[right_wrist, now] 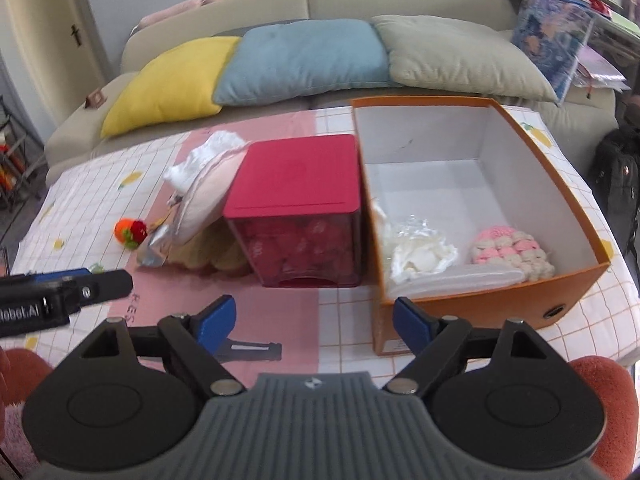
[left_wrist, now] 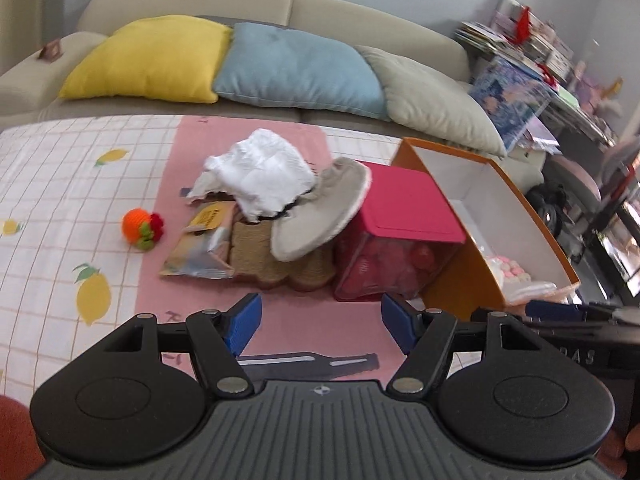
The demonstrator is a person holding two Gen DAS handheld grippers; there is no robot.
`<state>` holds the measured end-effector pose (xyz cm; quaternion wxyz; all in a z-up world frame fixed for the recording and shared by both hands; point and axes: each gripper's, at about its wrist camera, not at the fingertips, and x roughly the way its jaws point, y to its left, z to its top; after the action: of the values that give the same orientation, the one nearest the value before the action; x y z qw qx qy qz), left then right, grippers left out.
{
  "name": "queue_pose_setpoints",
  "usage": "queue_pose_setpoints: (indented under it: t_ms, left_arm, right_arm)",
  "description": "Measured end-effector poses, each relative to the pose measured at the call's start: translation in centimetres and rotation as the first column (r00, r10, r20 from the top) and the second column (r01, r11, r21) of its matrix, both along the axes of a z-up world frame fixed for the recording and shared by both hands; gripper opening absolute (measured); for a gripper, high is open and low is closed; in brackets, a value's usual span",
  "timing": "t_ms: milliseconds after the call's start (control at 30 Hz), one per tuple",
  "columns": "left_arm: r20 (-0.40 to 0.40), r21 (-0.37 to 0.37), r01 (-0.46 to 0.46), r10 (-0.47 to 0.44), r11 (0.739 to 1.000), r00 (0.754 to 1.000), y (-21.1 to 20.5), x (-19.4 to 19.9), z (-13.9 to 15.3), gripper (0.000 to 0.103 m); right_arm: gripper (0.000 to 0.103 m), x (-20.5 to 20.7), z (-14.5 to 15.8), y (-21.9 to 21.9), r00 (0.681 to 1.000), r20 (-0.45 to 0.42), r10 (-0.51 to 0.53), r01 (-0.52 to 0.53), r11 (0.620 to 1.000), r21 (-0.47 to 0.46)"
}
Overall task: Organize soft objects
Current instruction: 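Withdraw both grippers from the box back toward the pile, then grasp the beige round pad with the right gripper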
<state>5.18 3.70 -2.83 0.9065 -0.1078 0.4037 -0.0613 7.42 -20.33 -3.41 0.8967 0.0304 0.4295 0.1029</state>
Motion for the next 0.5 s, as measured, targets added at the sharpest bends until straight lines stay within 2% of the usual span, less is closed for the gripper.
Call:
queue_pose_setpoints:
  t_ms: [267, 500]
  left_arm:
    - [0.013, -0.073, -0.085, 0.087, 0.994, 0.996, 3.2, 0.0, -0.2, 0.081]
    - [0.007, -0.094, -0.134, 0.136, 0.986, 0.991, 5.2, 0.4, -0.8, 0.081]
  right_arm:
    - [0.085, 1.2, 0.1, 3.1, 0.997, 0.017, 0.080, -0.078, 0.995, -0.069]
    - [0.085, 3.2, 0.9, 6.4, 0.987, 0.074, 0.145, -0.137, 0.985, -0.110]
